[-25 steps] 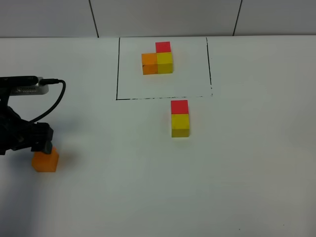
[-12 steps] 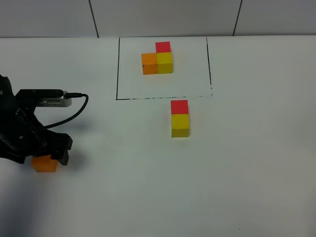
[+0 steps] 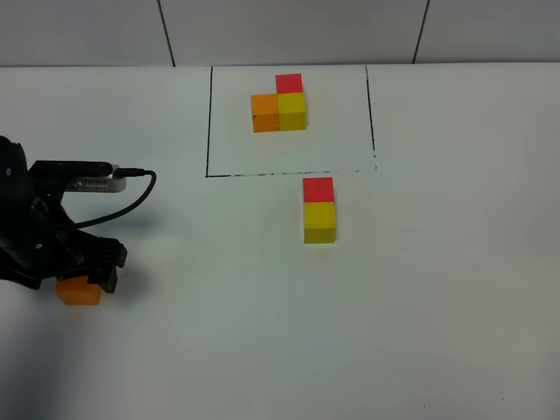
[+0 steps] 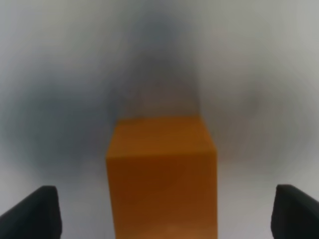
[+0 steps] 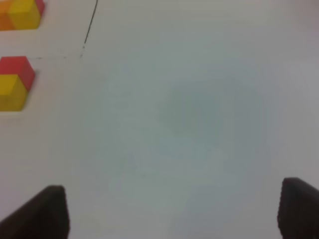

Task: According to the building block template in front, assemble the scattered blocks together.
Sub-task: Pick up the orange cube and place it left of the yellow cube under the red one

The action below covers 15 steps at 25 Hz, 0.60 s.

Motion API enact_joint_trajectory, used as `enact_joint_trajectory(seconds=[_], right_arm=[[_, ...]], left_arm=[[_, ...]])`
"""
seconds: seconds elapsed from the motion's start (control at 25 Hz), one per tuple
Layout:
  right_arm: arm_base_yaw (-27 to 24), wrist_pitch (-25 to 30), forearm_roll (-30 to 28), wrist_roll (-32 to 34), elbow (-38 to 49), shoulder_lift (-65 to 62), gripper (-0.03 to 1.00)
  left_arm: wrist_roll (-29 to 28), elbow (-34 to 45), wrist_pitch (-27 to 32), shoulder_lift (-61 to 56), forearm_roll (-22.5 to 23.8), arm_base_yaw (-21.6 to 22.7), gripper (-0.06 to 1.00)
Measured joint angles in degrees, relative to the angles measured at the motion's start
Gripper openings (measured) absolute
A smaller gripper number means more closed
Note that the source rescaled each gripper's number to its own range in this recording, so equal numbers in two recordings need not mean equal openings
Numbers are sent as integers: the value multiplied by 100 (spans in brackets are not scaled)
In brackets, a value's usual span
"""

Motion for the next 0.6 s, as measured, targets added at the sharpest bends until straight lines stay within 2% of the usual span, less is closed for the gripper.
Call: enact_joint_trajectory(seconds=[0.6], right_arm=[[0,0,0,0,0,0,71]], left_arm=[[-44,387,-648,0,21,0,93]])
